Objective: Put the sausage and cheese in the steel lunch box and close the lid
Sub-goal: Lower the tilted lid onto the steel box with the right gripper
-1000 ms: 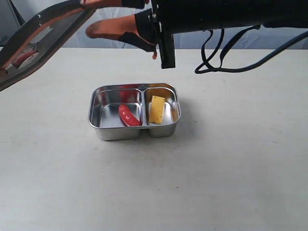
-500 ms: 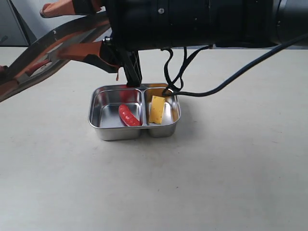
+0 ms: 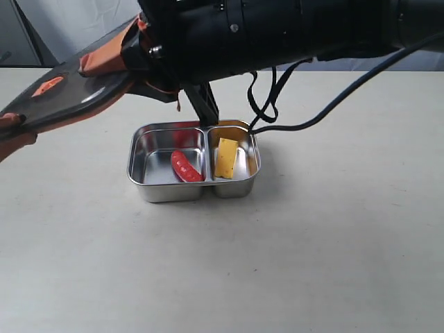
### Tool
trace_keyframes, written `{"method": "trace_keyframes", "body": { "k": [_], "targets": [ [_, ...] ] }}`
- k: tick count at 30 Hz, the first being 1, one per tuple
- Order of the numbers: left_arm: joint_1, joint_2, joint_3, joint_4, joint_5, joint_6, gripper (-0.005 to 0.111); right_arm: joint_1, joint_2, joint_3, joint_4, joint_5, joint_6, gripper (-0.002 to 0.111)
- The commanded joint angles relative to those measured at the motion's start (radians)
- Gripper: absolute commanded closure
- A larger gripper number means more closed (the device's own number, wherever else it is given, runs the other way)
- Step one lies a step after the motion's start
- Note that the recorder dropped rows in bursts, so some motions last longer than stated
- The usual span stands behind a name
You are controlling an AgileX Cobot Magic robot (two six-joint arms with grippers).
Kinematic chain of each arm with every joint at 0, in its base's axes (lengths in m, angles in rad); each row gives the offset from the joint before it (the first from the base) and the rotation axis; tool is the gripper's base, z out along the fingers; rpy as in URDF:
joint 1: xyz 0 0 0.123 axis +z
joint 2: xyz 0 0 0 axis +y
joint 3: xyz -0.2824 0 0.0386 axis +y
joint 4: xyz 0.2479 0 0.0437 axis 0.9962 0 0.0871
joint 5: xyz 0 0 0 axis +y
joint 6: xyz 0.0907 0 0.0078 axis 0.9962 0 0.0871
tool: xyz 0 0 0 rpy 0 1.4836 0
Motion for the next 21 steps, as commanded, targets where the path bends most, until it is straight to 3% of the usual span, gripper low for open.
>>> {"method": "trace_keyframes", "body": {
  "k": [1,3,6,8,14,17,21],
  "targets": [
    [-0.006,-0.004,-0.009,-0.071,0.042,-0.027,0.102,0.002,0.001,-0.05,-0.199,-0.022,-0.023,0.109],
    [-0.006,-0.004,-0.009,-0.082,0.057,-0.027,0.094,0.002,0.001,-0.065,-0.204,-0.037,-0.023,0.109],
    [-0.006,-0.004,-0.009,-0.105,0.07,-0.03,0.06,-0.021,0.001,-0.078,-0.253,-0.063,-0.023,0.109],
    [-0.006,-0.004,-0.009,-0.14,0.07,-0.03,0.05,-0.071,0.001,-0.078,-0.278,-0.046,-0.023,0.109],
    [-0.006,-0.004,-0.007,-0.214,0.029,-0.233,0.051,-0.3,0.028,-0.078,-0.246,0.131,-0.119,0.109],
    [-0.006,0.0,-0.007,-0.301,-0.059,-0.244,0.053,-0.45,0.184,-0.078,-0.056,0.325,-0.243,0.109],
    [-0.006,0.069,-0.009,-0.499,-0.092,-0.247,0.056,-0.497,0.335,-0.111,-0.102,0.325,-0.322,0.109]
  ]
}}
